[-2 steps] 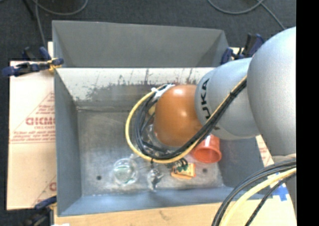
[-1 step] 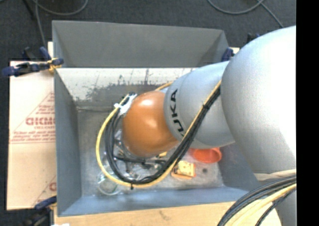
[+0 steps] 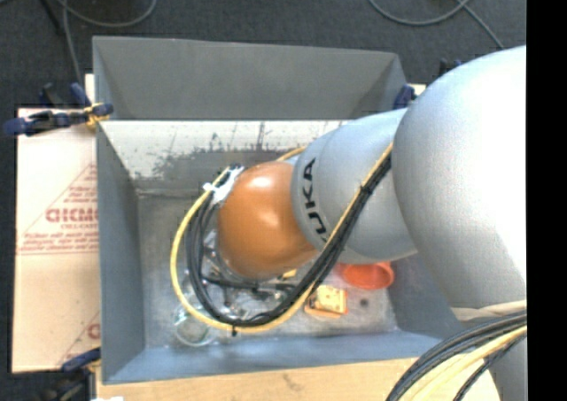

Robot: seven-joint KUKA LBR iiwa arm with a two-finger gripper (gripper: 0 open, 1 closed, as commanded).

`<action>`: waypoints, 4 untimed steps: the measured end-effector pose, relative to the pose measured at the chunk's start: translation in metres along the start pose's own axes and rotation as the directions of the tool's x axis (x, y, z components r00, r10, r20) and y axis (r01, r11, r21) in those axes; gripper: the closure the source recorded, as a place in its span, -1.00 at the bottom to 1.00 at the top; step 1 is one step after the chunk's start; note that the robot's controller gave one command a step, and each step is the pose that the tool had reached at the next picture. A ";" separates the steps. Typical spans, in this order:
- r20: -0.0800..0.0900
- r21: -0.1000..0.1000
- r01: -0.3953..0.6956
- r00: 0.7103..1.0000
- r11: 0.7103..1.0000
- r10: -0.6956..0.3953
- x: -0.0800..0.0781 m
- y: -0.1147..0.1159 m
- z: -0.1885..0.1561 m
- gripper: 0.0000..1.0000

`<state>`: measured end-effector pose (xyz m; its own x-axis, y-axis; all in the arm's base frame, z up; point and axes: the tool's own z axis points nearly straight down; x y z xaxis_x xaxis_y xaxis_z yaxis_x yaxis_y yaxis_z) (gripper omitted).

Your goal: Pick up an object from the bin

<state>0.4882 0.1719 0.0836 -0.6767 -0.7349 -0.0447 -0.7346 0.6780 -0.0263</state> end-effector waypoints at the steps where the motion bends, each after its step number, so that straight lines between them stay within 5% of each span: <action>1: 0.000 0.000 -0.002 1.000 1.000 0.002 0.000 0.000 0.000 1.00; 4: -0.001 0.000 -0.006 1.000 1.000 0.006 0.000 0.000 0.000 1.00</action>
Offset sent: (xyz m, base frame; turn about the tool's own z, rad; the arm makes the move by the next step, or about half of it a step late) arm 0.0000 0.0000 0.0000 0.0000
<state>0.4882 0.1716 0.0835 -0.6812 -0.7308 -0.0436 -0.7304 0.6825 -0.0260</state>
